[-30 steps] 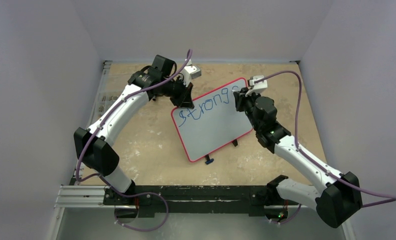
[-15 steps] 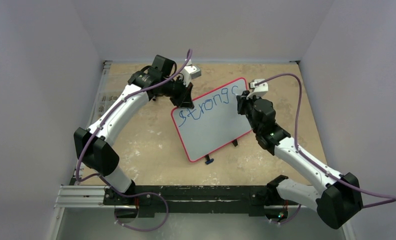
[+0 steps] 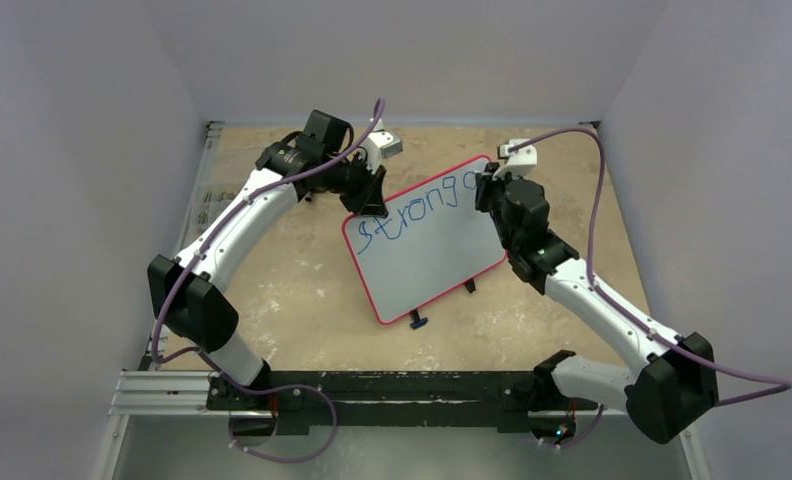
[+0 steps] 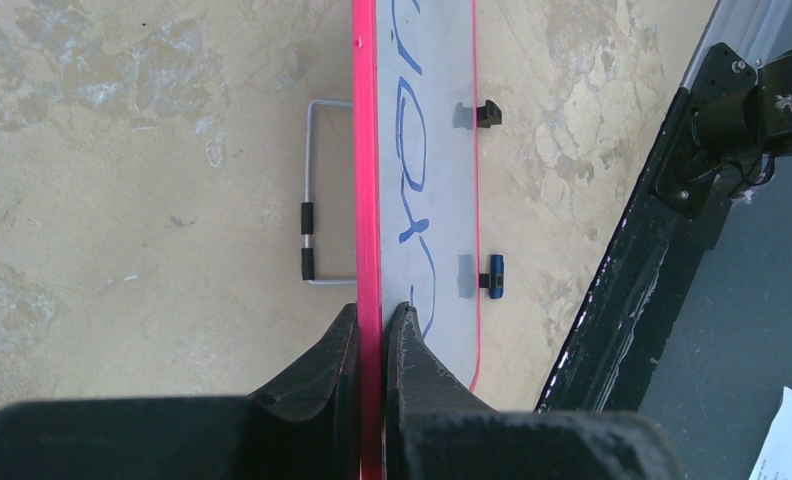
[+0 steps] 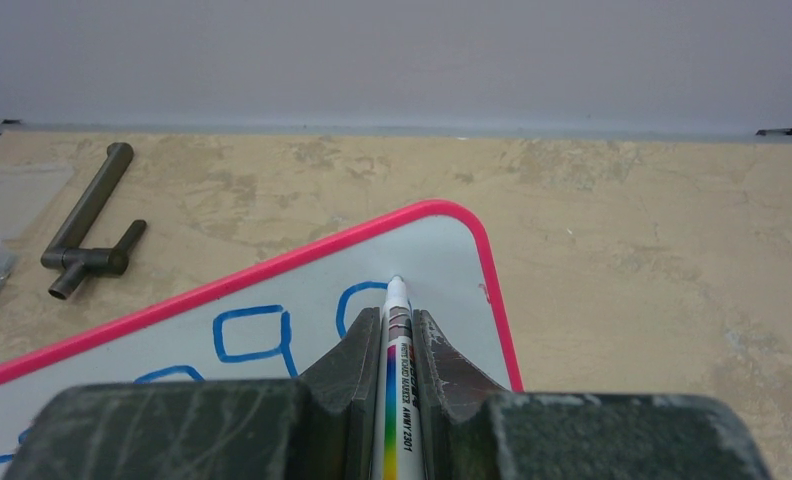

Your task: Write a sentence on the whiteboard

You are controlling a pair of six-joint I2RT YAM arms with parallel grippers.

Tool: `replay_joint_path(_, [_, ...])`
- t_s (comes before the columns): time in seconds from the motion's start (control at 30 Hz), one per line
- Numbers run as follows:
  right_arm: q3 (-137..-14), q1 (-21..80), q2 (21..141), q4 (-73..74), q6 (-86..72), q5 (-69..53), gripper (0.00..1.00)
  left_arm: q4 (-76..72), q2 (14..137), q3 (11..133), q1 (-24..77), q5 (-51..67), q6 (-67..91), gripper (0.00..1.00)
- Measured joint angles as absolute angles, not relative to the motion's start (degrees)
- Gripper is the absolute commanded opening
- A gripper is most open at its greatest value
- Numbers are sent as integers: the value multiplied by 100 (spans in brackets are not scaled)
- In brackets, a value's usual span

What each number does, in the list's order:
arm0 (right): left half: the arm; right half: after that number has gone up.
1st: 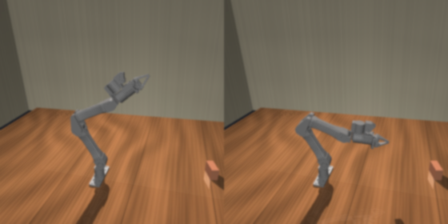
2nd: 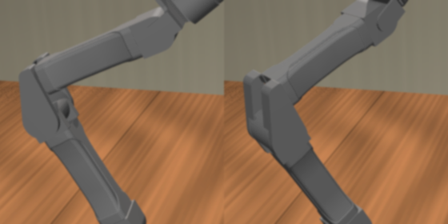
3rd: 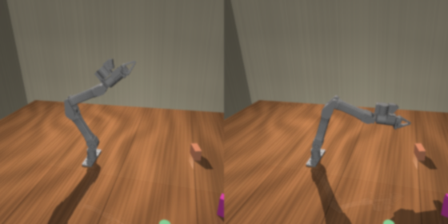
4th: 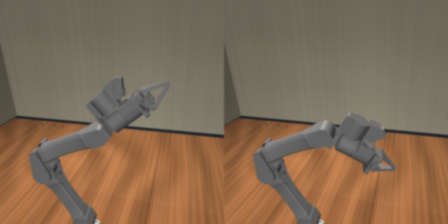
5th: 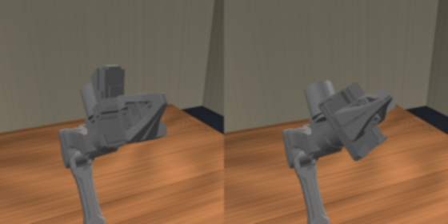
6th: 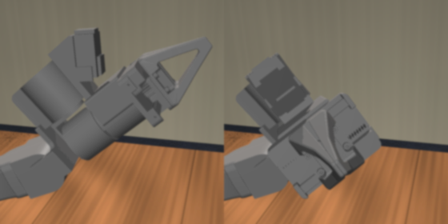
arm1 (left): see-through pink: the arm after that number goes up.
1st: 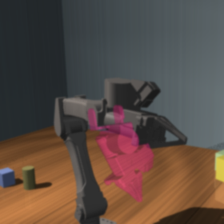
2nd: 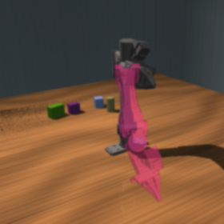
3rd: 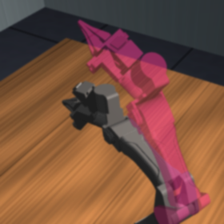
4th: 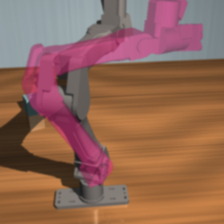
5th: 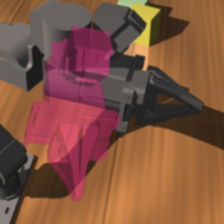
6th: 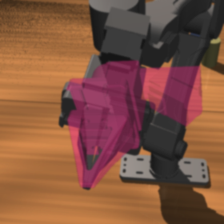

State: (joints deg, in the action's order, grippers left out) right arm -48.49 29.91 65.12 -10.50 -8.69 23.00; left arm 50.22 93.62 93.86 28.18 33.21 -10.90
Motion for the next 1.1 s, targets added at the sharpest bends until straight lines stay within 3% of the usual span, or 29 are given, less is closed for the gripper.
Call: replay_joint_path(1.1, [-4217, 2991, 5944, -840, -932, 2300, 0, 5009, 9360, 9389, 2832, 3369, -1092, 0])
